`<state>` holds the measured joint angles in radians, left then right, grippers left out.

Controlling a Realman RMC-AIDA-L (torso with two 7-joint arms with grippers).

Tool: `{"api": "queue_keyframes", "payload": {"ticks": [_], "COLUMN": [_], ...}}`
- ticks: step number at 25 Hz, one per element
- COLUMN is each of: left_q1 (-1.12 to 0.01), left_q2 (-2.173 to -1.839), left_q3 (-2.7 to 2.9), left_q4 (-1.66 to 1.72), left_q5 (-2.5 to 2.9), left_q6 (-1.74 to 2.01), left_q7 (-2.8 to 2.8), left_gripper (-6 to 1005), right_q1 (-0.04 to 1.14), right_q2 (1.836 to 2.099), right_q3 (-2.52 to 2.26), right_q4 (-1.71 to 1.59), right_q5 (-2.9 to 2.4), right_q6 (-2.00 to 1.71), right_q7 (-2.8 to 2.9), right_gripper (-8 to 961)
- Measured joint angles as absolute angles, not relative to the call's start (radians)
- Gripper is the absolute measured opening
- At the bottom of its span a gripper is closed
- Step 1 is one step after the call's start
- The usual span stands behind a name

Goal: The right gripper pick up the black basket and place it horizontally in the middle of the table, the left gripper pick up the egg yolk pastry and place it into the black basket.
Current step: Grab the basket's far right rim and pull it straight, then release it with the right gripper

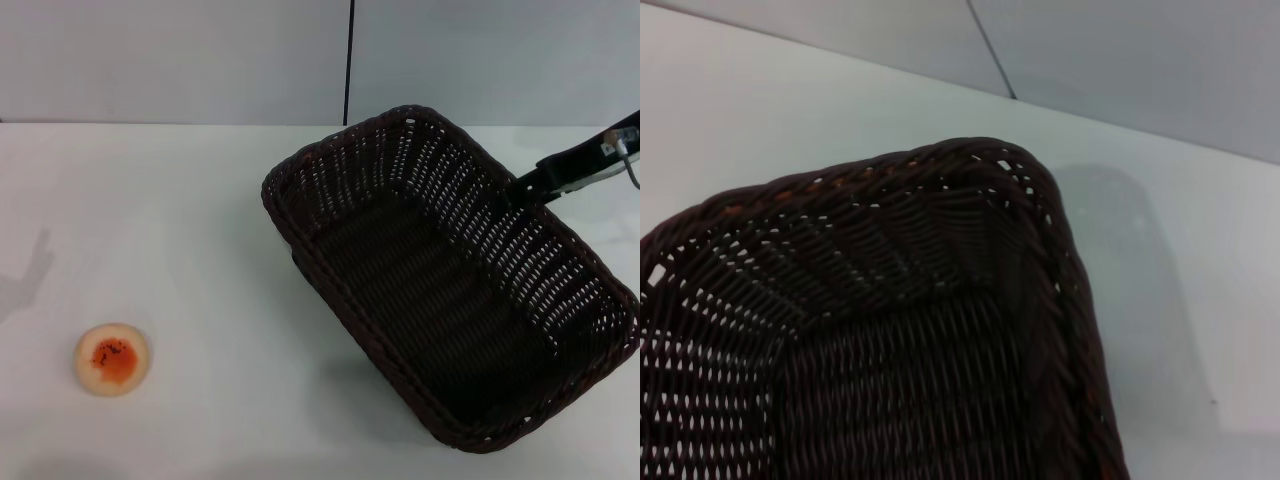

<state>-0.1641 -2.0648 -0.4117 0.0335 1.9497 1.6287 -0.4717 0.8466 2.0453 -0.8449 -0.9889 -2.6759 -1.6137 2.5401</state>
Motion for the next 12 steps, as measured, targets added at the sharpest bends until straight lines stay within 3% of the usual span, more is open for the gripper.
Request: {"api": "queue_keyframes", "payload": {"ticks": [8,12], "left_q1": [-0.161,-0.155], "left_q2": [-2.066,-2.067], "left_q3": [-0.411,-0.413], "left_q4": [0.034,0.034], "left_q5": [1.950,1.950], "left_q6": [1.626,1.625], "left_q7": [-0.471,-0.470], "left_gripper": [812,812], "right_q1": [0.832,0.830], "right_q2": [2.058,2.059], "right_q3": [-0.846,-0.845], "right_q4": [-0.921,-0.893], "right_q5": [-2.609,-2.602], "right_q6": [-1.566,-1.550], "right_q7": [2.510,2.502], "right_gripper": [760,628]}}
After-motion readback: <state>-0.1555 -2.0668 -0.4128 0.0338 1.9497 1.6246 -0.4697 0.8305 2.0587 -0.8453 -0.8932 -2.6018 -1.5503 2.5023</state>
